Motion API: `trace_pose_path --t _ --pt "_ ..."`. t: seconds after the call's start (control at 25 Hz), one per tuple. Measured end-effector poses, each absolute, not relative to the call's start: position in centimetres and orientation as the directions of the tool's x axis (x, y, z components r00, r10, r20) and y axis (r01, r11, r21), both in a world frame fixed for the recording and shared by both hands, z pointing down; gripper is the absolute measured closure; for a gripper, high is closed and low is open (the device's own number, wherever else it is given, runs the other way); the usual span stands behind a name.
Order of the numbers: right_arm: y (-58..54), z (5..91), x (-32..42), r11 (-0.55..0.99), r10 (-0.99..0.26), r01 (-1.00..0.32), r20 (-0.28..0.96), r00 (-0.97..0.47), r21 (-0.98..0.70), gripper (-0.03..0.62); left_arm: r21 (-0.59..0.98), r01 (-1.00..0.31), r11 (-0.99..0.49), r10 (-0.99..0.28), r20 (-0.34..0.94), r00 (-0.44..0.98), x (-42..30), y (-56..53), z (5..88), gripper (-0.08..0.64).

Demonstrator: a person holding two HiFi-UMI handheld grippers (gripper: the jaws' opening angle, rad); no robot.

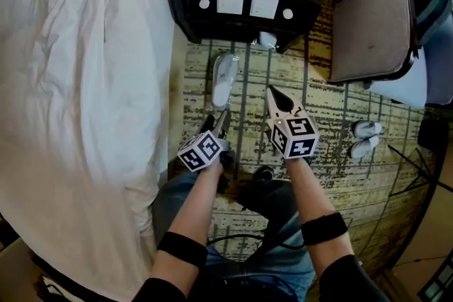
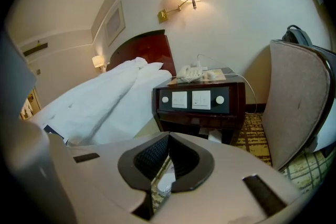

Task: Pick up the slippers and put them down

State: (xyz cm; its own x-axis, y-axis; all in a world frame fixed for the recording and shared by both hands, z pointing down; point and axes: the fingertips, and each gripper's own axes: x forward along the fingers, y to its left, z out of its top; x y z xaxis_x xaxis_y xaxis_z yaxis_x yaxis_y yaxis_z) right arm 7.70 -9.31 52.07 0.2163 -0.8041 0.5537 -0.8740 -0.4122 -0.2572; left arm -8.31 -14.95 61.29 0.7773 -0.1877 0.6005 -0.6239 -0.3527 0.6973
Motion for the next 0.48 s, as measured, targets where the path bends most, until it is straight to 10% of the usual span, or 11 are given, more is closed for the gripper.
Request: trace_pose_path --t 0.48 --pt "-15.1 71.2 8.7 -0.389 -0.808 -0.879 0.561 0.181 -0.276 0.591 0.740 -0.659 -0.136 -0.172 0.637 0.751 -8.2 -17.2 83.1 0.207"
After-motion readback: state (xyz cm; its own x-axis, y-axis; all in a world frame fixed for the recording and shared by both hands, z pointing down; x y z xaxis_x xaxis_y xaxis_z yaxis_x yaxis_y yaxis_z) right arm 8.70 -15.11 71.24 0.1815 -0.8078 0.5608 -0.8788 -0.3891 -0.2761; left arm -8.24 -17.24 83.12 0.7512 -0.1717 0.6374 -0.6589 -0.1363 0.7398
